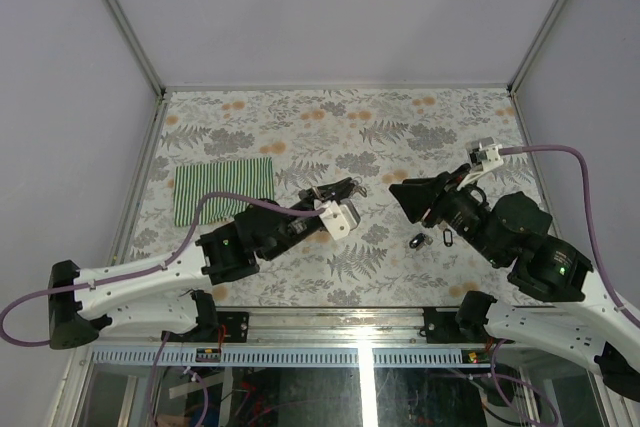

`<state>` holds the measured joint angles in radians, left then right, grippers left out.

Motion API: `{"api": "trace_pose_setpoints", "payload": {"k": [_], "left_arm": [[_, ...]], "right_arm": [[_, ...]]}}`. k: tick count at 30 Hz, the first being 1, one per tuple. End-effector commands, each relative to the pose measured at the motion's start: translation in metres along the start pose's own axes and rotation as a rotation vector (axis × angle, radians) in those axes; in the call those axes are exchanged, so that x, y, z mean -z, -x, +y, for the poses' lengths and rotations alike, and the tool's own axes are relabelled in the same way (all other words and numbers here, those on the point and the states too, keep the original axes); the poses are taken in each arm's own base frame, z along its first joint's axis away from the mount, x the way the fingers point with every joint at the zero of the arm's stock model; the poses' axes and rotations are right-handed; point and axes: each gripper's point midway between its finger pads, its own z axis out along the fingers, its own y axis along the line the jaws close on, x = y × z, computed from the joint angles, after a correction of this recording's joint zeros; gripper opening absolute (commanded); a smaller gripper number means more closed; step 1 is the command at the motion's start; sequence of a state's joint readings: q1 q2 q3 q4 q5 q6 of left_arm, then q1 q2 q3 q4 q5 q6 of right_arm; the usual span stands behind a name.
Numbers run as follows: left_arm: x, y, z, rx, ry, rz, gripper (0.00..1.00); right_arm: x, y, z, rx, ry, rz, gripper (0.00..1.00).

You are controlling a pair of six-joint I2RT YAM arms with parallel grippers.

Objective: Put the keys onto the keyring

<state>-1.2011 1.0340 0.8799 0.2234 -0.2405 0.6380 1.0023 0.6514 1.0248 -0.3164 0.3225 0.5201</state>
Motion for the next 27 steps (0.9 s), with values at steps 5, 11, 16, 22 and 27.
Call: {"api": "trace_pose_setpoints", "payload": {"k": [5,11,16,22,27], "left_arm": [[0.008,-0.002,0.023,-0.129,0.089,0.045,0.00],[0.013,-0.008,0.023,-0.192,0.089,0.057,0.00],[0.016,-0.009,0.022,-0.211,0.084,0.047,0.00],[0.016,-0.010,0.019,-0.138,0.076,0.061,0.00],[0.018,-0.010,0.019,0.013,0.096,0.084,0.00]], "right_arm": [[0.002,-0.002,-0.020,0.017,-0.102,-0.003,0.47],[-0.004,-0.011,-0.024,0.020,-0.123,0.017,0.47],[-0.008,-0.016,-0.027,0.023,-0.141,0.030,0.47],[-0.013,-0.026,-0.033,0.024,-0.180,0.069,0.47],[-0.017,-0.035,-0.039,0.028,-0.232,0.115,0.48]]}}
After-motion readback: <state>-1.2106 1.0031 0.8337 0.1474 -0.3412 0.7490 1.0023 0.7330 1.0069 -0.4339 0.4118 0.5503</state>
